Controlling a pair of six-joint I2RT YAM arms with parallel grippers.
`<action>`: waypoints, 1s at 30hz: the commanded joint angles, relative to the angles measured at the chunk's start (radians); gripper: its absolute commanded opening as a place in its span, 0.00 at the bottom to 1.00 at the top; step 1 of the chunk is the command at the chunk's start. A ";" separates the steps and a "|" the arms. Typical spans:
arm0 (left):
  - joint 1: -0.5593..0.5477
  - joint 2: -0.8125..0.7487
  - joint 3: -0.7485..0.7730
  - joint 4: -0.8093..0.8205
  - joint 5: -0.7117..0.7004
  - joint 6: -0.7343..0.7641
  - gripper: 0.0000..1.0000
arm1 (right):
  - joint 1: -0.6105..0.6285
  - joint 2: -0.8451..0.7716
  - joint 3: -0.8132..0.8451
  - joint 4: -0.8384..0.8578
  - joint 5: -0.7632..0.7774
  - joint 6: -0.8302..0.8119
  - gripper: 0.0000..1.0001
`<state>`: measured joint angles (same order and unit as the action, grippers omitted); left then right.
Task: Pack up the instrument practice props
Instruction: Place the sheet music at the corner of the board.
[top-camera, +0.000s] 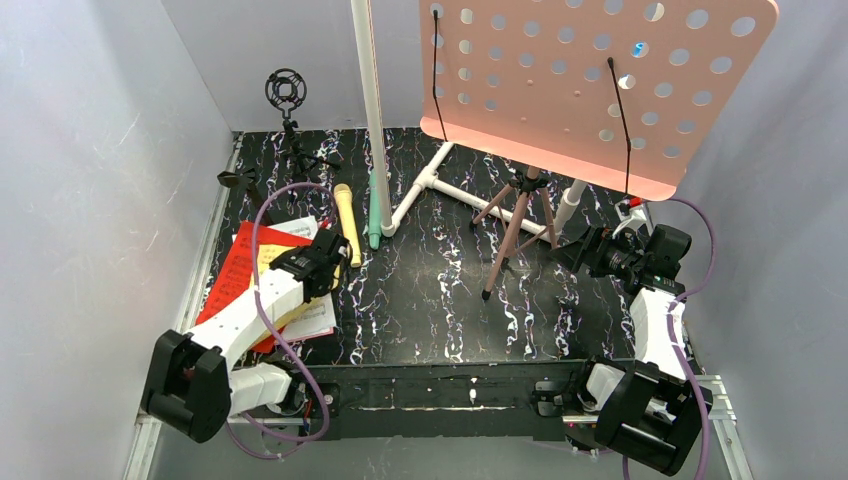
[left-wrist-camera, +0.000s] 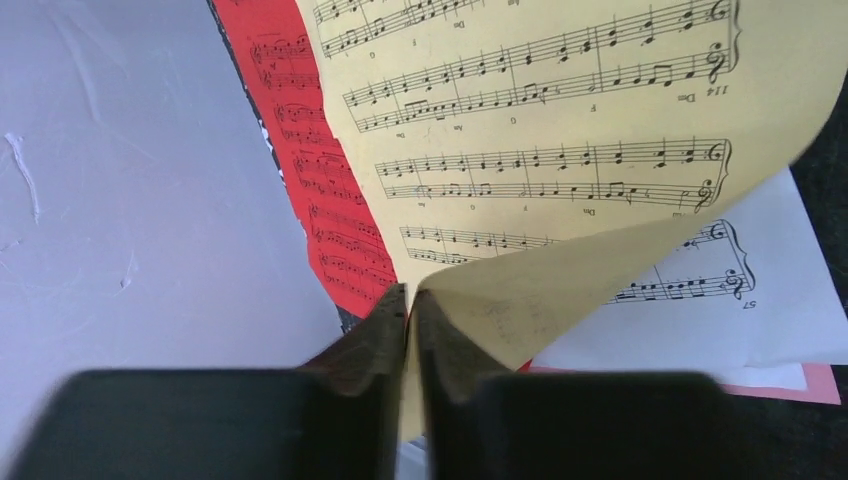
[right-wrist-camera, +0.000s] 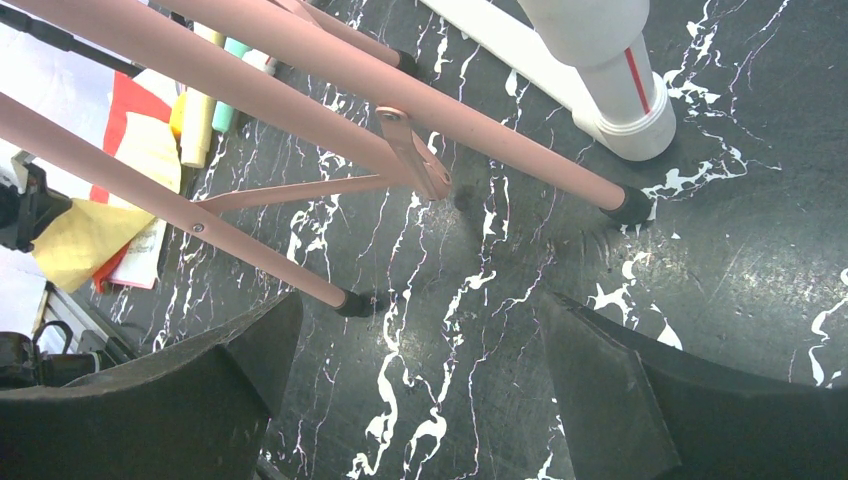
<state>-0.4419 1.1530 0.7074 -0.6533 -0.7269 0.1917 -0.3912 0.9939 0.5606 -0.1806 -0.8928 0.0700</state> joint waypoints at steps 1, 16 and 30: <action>0.005 0.039 0.095 -0.050 0.021 -0.077 0.16 | 0.003 -0.008 0.016 0.008 -0.015 -0.025 0.98; 0.002 -0.165 0.321 -0.275 0.407 -0.073 0.98 | 0.003 0.023 0.015 0.009 -0.001 -0.033 0.98; 0.003 -0.406 0.160 0.107 1.202 -0.373 0.98 | 0.003 0.024 0.009 0.006 -0.012 -0.067 0.98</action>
<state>-0.4404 0.8280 0.9539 -0.7559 0.1726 -0.0391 -0.3912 1.0214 0.5606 -0.1829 -0.8898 0.0303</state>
